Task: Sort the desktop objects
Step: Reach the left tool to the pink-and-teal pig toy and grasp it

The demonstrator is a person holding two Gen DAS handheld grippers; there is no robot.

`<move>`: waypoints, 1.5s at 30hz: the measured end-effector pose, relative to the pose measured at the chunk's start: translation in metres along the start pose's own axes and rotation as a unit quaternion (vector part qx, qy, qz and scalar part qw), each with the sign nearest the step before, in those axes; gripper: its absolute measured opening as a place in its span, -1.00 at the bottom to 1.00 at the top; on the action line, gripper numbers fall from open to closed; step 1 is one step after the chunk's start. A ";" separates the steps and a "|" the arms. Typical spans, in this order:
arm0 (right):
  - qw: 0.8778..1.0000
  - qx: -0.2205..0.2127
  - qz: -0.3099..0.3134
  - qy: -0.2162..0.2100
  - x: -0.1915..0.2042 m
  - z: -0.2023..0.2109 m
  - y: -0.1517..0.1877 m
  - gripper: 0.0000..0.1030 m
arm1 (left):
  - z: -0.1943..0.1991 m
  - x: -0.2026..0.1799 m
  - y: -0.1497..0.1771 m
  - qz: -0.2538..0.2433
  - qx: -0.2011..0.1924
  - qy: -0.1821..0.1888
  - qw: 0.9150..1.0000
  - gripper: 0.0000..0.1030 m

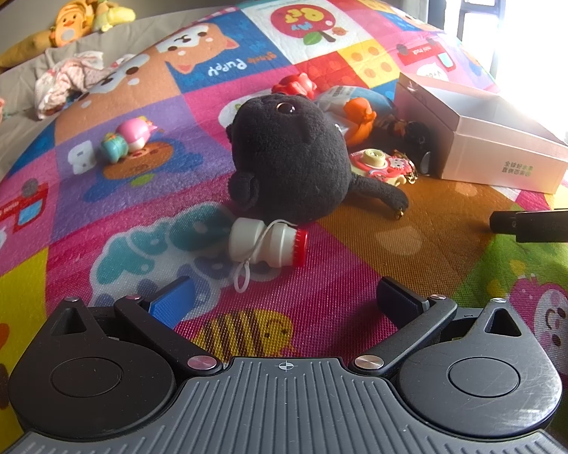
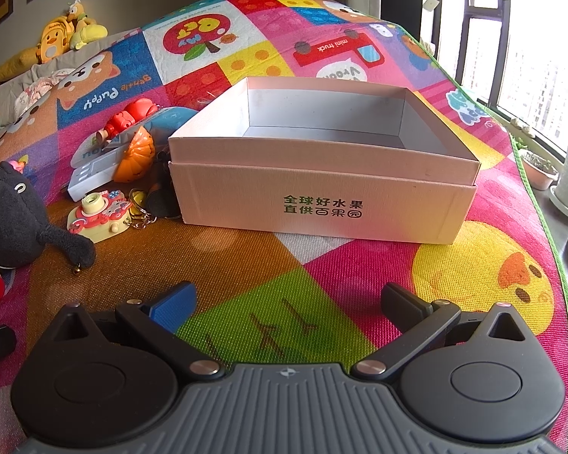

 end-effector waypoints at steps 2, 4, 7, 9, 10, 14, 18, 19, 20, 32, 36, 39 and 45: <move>1.000 0.014 -0.003 0.004 0.000 0.002 0.000 1.00 | -0.001 -0.001 0.000 -0.002 0.005 0.002 1.000 1.00; 1.000 0.026 0.006 0.003 0.001 0.012 0.009 1.00 | -0.003 -0.002 -0.001 -0.005 0.013 0.006 1.000 1.00; 0.999 0.030 0.014 -0.007 0.001 0.017 0.014 1.00 | -0.004 -0.003 -0.002 -0.012 0.021 0.010 1.000 1.00; 1.000 0.024 0.012 -0.010 0.000 0.018 0.014 1.00 | -0.003 -0.002 -0.002 -0.012 0.022 0.019 1.000 1.00; 1.000 0.023 0.016 -0.009 0.000 0.019 0.015 1.00 | -0.001 -0.002 -0.003 -0.011 0.018 0.030 0.999 1.00; 0.999 0.026 0.017 -0.010 0.000 0.018 0.014 1.00 | 0.004 -0.001 -0.019 0.001 -0.013 0.060 0.998 1.00; 0.999 0.026 0.020 -0.010 0.000 0.018 0.015 1.00 | 0.002 0.011 -0.046 -0.029 -0.052 0.015 0.998 1.00; 0.999 0.026 0.021 -0.010 0.000 0.018 0.015 1.00 | 0.002 0.014 -0.052 -0.030 -0.058 0.012 0.998 1.00; 0.999 0.025 0.022 -0.012 0.000 0.018 0.015 1.00 | 0.002 0.017 -0.057 -0.032 -0.063 0.008 0.997 1.00; 0.991 -0.016 0.130 -0.027 0.037 0.030 0.010 1.00 | -0.002 0.086 -0.062 -0.026 -0.072 -0.074 0.994 1.00; 0.981 -0.035 0.170 -0.091 0.082 0.044 -0.006 1.00 | -0.004 0.108 -0.053 -0.014 -0.065 -0.086 0.994 1.00; 0.973 -0.032 0.187 -0.132 0.115 0.048 -0.018 1.00 | 0.000 0.128 -0.053 0.006 -0.074 -0.095 0.993 1.00; 0.963 -0.014 0.222 -0.155 0.148 0.042 -0.014 1.00 | 0.002 0.172 -0.058 0.046 -0.093 -0.086 0.991 1.00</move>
Point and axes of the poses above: each gripper's, at about its wrist camera, not at the fingertips, and z roughly against the way its jaws point, x to its left, y to its underside, the point moved 10 cm from there along -z, roughly the way its jaws point, and after that the axes turned 5 degrees about -z, right-handed, at the moved point
